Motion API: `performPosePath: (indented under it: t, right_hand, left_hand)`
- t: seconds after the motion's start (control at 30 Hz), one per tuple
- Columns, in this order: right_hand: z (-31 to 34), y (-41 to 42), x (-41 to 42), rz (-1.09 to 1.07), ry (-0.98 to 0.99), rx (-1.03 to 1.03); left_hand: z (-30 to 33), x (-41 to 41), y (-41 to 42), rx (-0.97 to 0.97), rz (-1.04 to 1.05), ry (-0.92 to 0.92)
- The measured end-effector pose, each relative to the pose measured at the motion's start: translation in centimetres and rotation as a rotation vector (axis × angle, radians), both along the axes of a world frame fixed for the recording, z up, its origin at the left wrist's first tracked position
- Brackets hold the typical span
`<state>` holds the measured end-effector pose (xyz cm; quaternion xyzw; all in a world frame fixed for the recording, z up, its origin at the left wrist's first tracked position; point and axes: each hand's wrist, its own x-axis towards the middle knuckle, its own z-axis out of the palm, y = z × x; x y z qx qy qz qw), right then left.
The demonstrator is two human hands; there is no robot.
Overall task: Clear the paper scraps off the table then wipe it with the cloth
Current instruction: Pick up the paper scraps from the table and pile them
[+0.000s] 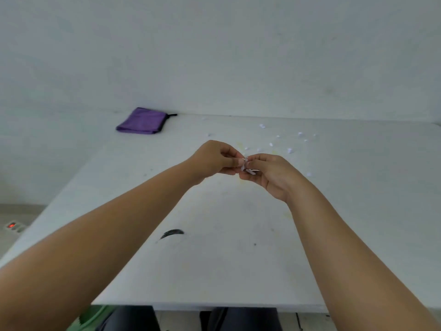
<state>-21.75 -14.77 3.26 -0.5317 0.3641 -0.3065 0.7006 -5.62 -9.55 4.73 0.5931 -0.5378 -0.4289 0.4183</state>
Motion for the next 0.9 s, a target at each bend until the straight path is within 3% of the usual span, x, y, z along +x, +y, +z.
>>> performPosePath:
  t: [0.33,0.9]
  right_hand:
    - [-0.4,6.7,11.5,0.220,0.134,-0.061]
    - [-2.1,10.6,17.7,0.178,0.575,-0.600]
  left_hand:
    - [0.1,10.1,9.4,0.032,0.188,-0.404]
    - [-3.3,15.7,14.5,0.004,0.366,-0.445]
